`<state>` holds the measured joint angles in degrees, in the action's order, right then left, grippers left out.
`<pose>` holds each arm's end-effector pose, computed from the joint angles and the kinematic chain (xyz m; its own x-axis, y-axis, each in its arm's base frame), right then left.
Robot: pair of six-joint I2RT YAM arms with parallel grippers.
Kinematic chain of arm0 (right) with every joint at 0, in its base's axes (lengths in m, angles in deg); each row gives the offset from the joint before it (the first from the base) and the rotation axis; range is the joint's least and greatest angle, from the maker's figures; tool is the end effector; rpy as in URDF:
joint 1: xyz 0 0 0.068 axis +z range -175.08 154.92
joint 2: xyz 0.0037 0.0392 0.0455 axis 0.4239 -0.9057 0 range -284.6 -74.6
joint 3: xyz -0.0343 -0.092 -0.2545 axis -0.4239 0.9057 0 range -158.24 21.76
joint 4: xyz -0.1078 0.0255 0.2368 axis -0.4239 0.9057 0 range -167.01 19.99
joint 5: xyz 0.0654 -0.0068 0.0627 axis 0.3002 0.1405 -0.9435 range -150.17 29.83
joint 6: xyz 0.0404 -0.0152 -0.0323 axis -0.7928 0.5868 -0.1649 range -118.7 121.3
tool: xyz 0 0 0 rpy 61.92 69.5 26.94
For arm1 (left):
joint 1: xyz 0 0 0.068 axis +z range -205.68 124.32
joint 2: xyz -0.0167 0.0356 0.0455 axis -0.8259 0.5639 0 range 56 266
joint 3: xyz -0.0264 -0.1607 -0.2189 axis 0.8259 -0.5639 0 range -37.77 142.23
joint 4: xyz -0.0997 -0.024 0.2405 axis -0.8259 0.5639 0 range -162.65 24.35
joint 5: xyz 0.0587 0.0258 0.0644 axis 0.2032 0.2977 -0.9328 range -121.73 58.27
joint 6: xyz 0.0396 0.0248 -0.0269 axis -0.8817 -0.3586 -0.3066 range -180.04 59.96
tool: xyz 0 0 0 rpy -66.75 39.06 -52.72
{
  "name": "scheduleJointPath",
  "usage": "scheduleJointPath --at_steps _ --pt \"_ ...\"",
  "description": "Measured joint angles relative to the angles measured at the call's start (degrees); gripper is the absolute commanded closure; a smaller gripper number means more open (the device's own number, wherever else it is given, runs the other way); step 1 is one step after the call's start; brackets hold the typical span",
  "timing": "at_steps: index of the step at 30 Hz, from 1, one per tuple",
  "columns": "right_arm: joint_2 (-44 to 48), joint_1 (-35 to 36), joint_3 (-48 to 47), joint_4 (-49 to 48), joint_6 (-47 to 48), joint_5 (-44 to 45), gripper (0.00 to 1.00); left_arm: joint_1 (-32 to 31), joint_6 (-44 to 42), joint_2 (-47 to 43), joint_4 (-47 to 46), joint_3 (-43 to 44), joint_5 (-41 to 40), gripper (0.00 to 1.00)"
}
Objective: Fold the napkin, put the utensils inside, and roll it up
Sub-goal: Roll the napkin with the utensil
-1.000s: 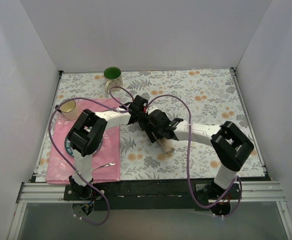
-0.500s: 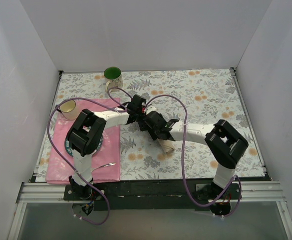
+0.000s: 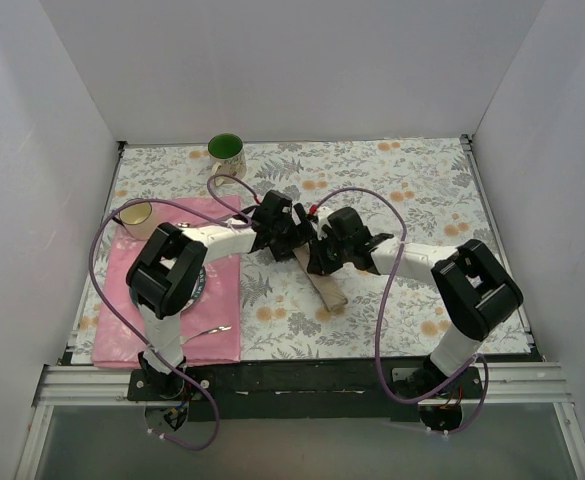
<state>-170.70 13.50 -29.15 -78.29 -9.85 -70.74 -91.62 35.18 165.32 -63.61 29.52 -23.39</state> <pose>0.2630 0.2183 0.1690 -0.6705 -0.2915 -0.6823 -0.5979 0.7568 0.2642 0.3192 -0.2379 0.1583 -0.5947 -0.7859 0.1696 -0.6866 0.3867 -0.6156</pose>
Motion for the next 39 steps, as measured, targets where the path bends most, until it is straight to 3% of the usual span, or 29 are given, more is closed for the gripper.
scheduleJointPath --at_steps 9,16,23,26,31,35,39 --pt "-1.7 -11.0 4.2 -6.8 -7.4 -13.8 0.73 -0.1 -0.3 -2.1 2.6 -1.7 0.7 0.15" --pt "-5.7 -13.0 4.9 -13.7 -11.9 -22.3 0.75 -0.3 0.2 -1.3 4.3 -0.1 1.2 0.17" --pt "-6.0 -13.0 5.0 -14.3 -12.5 -23.5 0.72 -1.4 0.4 1.2 5.9 3.3 1.2 0.23" --pt "-6.0 -13.0 5.0 -14.3 -12.6 -24.0 0.66 -1.8 0.3 2.5 6.2 4.8 1.1 0.32" --pt "-6.0 -13.0 4.9 -13.6 -12.5 -24.3 0.46 -2.2 -1.0 3.7 6.5 5.6 -0.4 0.5" --pt "-5.0 -12.6 3.4 -9.9 -10.8 -23.6 0.3 -2.1 -2.2 3.5 5.2 4.5 -0.5 0.52" --pt "-0.9 -10.0 2.4 -3.0 -6.3 -16.0 0.15 -2.1 -2.9 2.9 3.7 3.3 -0.3 0.53"
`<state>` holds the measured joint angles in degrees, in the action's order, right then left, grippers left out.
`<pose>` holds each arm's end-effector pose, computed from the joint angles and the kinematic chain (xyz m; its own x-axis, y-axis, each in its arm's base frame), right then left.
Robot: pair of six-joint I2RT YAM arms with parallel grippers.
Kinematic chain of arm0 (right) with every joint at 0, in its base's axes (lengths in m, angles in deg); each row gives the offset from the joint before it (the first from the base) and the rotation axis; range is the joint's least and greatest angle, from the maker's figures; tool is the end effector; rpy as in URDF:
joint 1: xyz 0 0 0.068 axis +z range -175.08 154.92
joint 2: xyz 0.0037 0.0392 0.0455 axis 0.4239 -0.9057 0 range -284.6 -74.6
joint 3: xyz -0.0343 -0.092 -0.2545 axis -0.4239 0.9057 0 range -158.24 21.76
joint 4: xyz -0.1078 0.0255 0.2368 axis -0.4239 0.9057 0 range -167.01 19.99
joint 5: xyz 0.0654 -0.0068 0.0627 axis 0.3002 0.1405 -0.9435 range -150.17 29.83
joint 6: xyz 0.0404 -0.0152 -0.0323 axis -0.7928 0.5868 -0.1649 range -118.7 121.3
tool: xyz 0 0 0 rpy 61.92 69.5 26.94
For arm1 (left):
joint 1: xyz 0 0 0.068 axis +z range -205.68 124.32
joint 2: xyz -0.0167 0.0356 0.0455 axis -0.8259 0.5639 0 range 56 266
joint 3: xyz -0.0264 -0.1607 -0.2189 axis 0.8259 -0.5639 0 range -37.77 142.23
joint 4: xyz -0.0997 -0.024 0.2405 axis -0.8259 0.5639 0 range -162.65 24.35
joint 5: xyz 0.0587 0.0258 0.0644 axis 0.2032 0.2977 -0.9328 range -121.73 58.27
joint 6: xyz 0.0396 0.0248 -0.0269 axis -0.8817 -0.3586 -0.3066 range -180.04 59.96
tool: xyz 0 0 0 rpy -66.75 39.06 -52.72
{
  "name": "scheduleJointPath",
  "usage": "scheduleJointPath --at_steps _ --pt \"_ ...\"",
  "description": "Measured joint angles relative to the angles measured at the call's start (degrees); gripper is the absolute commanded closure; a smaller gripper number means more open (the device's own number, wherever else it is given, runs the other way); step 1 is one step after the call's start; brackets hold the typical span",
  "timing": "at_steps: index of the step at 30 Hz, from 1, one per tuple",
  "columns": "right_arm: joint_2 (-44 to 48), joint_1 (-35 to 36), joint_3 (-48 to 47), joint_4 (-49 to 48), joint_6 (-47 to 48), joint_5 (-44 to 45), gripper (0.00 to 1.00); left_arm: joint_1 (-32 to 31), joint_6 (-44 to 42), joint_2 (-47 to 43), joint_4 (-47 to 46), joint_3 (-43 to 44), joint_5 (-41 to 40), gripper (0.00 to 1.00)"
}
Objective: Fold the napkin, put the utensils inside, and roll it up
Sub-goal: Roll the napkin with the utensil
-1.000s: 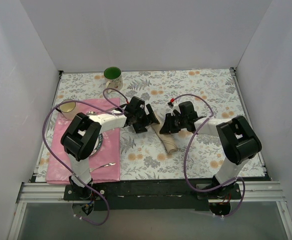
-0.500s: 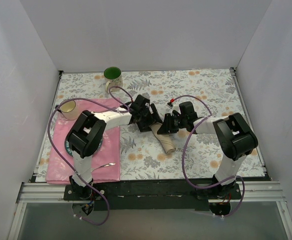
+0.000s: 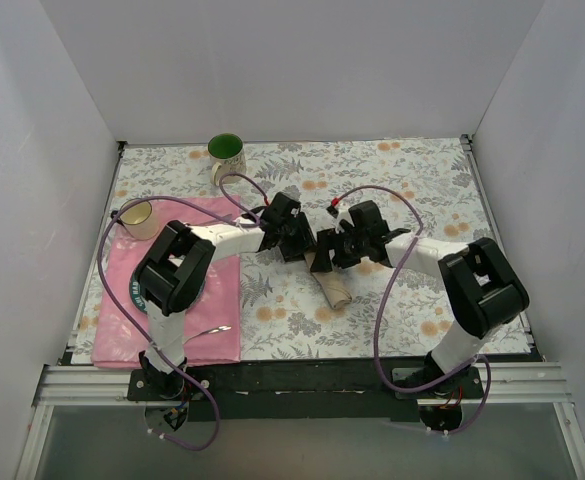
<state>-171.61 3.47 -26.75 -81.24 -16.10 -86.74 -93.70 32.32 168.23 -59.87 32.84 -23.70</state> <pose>0.2868 0.1743 0.1580 -0.7971 -0.1291 -0.5899 -0.4930 0.7034 0.5121 0.3170 -0.2543 0.1513 -0.6472 -0.7498 0.1375 -0.6676 0.4704 -0.5771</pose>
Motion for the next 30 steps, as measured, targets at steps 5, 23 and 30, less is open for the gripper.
scheduleJointPath --at_steps 5,23,30 --pt "3.7 9.4 -4.5 11.0 5.7 17.8 0.07 0.4 -0.9 0.0 -0.6 -0.3 1.4 0.56" --pt "-4.5 27.5 -13.7 20.2 9.2 62.2 0.33 3.2 0.5 0.1 -2.6 -2.4 9.5 0.53" --pt "-4.5 27.4 -13.2 18.7 8.8 61.5 0.48 3.4 0.9 0.1 -3.0 -2.4 10.4 0.42"
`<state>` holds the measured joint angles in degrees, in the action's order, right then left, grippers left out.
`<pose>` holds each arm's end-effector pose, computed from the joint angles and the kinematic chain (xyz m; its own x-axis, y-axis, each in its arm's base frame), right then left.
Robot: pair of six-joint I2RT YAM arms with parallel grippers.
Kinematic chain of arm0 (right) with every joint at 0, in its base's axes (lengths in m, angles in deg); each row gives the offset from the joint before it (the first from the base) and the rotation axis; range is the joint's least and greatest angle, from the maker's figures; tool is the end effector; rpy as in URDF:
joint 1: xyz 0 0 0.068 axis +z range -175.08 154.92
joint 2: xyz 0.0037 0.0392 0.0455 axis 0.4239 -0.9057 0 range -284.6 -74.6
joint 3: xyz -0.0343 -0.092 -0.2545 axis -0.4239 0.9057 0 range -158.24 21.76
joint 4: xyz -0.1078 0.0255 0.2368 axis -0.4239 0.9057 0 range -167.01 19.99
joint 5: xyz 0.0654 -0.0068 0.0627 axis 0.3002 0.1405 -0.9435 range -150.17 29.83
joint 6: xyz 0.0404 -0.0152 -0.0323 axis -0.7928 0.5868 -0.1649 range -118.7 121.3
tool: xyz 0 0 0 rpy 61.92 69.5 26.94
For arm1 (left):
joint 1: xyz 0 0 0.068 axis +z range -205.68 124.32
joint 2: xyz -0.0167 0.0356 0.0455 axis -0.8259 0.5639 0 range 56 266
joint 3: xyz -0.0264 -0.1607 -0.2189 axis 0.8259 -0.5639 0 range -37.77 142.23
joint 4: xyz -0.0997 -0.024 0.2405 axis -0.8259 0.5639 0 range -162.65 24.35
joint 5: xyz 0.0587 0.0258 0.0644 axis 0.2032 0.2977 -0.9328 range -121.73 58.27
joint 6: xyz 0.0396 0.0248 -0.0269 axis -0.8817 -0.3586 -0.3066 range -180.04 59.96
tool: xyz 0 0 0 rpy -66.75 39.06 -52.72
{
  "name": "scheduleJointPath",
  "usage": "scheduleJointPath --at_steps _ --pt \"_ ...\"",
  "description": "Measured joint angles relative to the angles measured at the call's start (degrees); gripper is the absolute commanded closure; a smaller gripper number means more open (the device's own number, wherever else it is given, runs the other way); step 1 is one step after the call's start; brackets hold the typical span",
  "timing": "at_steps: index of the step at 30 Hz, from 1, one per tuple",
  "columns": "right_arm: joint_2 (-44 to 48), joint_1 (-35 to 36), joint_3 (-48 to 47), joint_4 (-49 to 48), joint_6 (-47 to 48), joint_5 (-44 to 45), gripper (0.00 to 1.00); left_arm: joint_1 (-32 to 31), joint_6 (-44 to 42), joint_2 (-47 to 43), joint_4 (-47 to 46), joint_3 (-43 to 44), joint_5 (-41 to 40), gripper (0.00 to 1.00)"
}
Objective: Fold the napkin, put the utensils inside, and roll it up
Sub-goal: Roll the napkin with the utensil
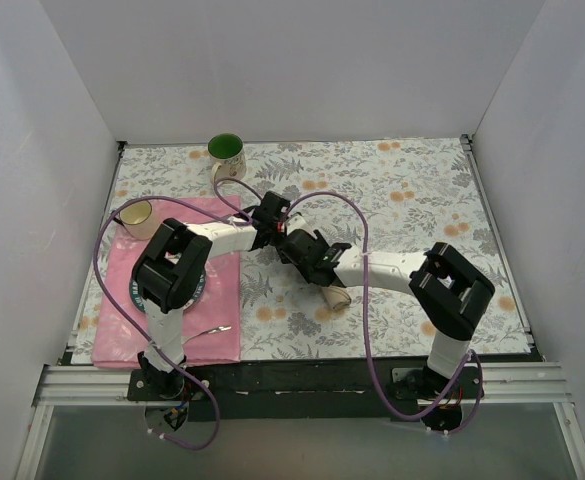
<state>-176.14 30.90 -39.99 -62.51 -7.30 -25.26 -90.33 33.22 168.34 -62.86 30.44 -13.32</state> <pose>0.2180 0.2867 0.1778 -0.5229 -0.5553 -0.6467 -0.4192 0.8281 -0.3721 0.3237 -0.2375 0.1432 -0.6537 -0.6997 0.2883 -0.7030 0.4205 -0.5736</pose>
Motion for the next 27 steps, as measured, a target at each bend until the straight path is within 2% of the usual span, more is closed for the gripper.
scheduleJointPath --at_steps 4,7,8,17,19,23,24,27 --pt "0.4 -0.9 1.2 -2.6 -0.4 -2.4 0.55 0.0 0.1 -0.1 -0.3 0.2 0.7 0.32" --pt "2.0 -3.5 3.4 -4.3 -0.5 -7.1 0.66 0.0 -0.4 -0.7 0.3 0.3 0.3 0.24" --pt "2.6 -4.4 4.2 -4.9 -0.4 -9.2 0.73 0.0 -0.5 -0.9 0.5 0.3 -0.3 0.23" --pt "6.4 -14.3 9.2 -12.4 -1.1 -35.1 0.74 0.0 1.3 -1.3 2.1 1.3 -4.0 0.2" --pt "6.4 -16.6 10.3 -15.0 -2.1 -41.6 0.75 -0.1 2.0 -1.3 2.6 1.7 -4.9 0.21" --pt "5.9 -21.4 12.4 -18.0 -5.4 -48.6 0.73 -1.1 1.6 -0.8 5.3 3.4 -6.6 0.27" --pt "5.7 -22.5 12.8 -18.7 -6.3 -50.2 0.71 -1.5 1.5 -0.6 5.9 3.8 -7.1 0.33" --pt "5.0 -24.6 12.9 -19.6 -7.6 -53.4 0.66 -2.7 1.4 -0.3 6.7 4.1 -8.6 0.43"
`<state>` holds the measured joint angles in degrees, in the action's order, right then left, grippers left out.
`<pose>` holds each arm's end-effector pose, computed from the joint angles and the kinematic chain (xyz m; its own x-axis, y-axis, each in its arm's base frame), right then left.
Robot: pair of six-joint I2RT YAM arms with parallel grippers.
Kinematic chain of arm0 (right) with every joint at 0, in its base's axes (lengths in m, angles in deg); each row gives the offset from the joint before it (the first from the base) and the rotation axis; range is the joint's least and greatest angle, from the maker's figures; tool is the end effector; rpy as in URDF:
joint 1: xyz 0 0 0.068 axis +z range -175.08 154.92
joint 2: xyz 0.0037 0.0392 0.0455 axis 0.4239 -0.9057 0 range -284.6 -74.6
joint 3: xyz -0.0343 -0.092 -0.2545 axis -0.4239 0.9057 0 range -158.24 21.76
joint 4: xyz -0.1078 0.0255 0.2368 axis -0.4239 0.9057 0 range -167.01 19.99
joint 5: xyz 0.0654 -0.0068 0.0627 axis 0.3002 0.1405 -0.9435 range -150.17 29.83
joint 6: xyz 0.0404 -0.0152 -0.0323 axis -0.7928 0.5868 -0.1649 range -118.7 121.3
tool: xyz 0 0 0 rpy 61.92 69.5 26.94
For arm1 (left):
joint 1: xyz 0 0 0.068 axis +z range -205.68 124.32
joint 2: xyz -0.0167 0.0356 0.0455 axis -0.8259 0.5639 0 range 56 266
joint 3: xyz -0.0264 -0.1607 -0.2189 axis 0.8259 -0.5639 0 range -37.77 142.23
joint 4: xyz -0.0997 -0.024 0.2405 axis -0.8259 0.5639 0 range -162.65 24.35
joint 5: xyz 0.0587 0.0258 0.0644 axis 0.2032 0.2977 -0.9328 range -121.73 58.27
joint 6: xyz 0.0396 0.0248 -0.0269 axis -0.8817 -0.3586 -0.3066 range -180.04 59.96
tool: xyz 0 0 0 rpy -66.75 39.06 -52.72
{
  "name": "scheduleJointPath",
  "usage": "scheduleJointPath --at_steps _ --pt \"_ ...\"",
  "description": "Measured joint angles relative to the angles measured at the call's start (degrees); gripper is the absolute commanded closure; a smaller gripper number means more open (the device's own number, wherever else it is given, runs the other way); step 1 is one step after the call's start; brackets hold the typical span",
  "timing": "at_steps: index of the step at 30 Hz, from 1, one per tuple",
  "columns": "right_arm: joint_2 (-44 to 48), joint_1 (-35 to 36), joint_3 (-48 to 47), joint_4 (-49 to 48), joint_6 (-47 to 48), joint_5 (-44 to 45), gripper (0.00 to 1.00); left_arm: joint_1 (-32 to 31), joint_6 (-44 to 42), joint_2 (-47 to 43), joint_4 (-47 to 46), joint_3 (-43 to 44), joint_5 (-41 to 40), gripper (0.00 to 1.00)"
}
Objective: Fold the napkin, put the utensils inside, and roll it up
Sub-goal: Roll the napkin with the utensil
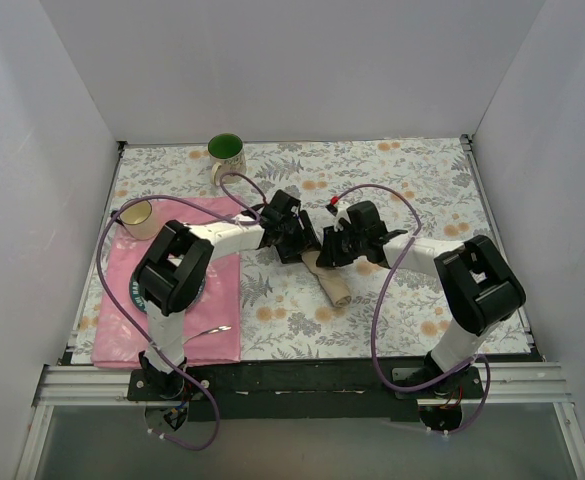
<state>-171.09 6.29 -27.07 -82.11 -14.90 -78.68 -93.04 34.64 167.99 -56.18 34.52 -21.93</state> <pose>0.2831 0.1859 0.1623 -0.7480 -0.1461 -0.6474 -0.5046 0.7588 0.4117 0.3192 -0.2515 0.1575 -0.6173 -0.7643 0.1864 -0.7129 0.4433 -0.5435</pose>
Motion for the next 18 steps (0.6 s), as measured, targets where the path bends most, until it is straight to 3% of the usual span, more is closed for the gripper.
scheduleJointPath --at_steps 4,11,18 --pt "-0.4 -0.6 0.0 0.2 0.2 -1.2 0.53 -0.5 -1.0 0.0 -0.2 -0.7 -1.5 0.51" --pt "0.5 0.0 -0.3 3.5 3.4 0.6 0.26 -0.5 -2.4 -0.3 -0.9 -1.4 -1.8 0.55" --pt "3.0 6.6 -2.0 9.9 7.2 11.1 0.16 -0.4 -3.6 -0.2 -1.0 -1.4 -1.5 0.56"
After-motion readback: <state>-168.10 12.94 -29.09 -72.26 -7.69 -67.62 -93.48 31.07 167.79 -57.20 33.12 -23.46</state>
